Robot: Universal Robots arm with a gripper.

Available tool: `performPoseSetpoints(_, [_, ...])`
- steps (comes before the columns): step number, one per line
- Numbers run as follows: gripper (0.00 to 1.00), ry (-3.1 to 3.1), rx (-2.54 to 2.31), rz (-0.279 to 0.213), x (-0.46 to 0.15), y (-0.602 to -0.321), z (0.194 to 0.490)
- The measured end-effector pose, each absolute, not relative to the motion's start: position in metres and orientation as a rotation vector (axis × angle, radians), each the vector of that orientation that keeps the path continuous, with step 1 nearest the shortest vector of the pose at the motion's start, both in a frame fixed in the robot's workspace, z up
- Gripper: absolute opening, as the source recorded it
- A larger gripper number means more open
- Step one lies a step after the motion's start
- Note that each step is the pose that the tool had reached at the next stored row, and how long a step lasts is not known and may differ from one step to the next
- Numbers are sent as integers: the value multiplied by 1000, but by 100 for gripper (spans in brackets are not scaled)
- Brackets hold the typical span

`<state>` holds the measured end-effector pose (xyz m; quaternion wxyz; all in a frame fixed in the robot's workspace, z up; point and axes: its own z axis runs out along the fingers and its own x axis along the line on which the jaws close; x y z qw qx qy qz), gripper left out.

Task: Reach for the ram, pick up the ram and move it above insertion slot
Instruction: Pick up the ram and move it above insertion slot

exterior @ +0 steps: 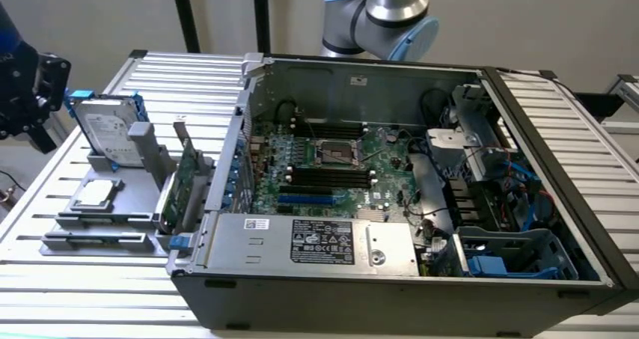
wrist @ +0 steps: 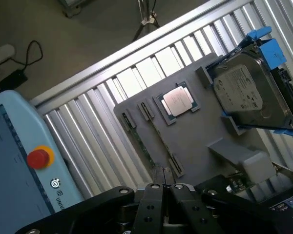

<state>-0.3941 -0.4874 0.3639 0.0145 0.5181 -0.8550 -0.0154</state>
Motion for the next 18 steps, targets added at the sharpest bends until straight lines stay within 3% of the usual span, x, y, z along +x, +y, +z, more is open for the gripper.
performPoseSetpoints(18, [11,-2367,2014,-40,-394,-487,360])
